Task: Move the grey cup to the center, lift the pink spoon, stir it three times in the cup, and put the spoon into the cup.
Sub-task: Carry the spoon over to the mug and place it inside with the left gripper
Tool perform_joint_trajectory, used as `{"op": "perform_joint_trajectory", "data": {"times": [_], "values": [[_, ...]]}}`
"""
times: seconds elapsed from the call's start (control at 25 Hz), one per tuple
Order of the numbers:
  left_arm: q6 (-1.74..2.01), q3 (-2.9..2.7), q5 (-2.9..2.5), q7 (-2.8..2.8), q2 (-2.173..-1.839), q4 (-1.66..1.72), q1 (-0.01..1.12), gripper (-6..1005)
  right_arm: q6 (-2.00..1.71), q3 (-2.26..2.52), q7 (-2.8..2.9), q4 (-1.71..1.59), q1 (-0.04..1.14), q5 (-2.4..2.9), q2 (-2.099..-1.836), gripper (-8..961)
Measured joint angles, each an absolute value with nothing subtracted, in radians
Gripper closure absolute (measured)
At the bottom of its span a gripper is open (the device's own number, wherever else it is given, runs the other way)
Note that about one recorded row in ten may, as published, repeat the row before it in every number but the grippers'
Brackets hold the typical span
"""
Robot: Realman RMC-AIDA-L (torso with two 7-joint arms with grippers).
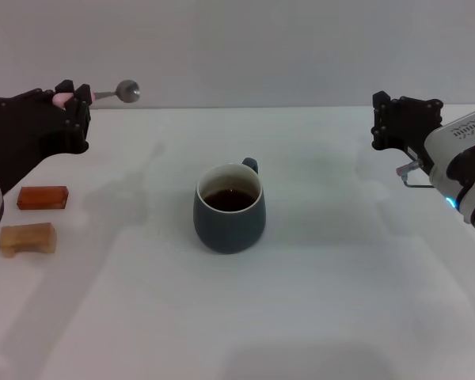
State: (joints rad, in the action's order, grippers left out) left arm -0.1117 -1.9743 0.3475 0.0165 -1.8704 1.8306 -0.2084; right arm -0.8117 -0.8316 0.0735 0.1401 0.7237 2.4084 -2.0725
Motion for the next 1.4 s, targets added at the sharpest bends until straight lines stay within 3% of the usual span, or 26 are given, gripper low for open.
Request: {"op": "perform_joint_trajectory", "data": {"times": [0.24, 0.4, 0.52, 0.68, 0.72, 0.76, 0.8, 1.4], "values": [[-0.186, -1.958, 0.353, -0.004, -1.872, 1.856, -0.192, 853, -0.812, -0.831, 0.074, 0.139, 0.721, 2.408, -2.072, 954], [-0.438, -1.913, 0.363, -0.076, -1.898, 1.913, -0.113, 853, -0.813, -0.838, 0.074, 0.140, 0.719, 2.408, -2.072, 954], [-0.550, -1.873, 0.416, -0.178, -1.930, 1.941, -0.087, 853, -0.813, -0.840, 0.074, 0.140, 0.719, 2.408, -2.072, 954], [-0.688, -1.770, 0.589, -0.400, -2.000, 1.970, -0.077, 853, -0.811, -0.841, 0.074, 0.140, 0.717, 2.408, -2.072, 954], [-0.688, -1.770, 0.589, -0.400, -2.000, 1.970, -0.077, 853, -0.810, -0.841, 0.074, 0.140, 0.717, 2.408, -2.072, 954], [-0.756, -1.716, 0.653, -0.494, -2.038, 1.978, -0.071, 853, -0.810, -0.841, 0.074, 0.140, 0.717, 2.408, -2.072, 954], [-0.805, -1.682, 0.696, -0.547, -2.054, 1.982, -0.060, 853, -0.810, -0.841, 0.074, 0.140, 0.718, 2.408, -2.072, 954], [-1.088, -1.577, 0.762, -0.610, -2.057, 1.983, 0.072, 852, -0.808, -0.841, 0.074, 0.145, 0.715, 2.415, -2.072, 954]]}}
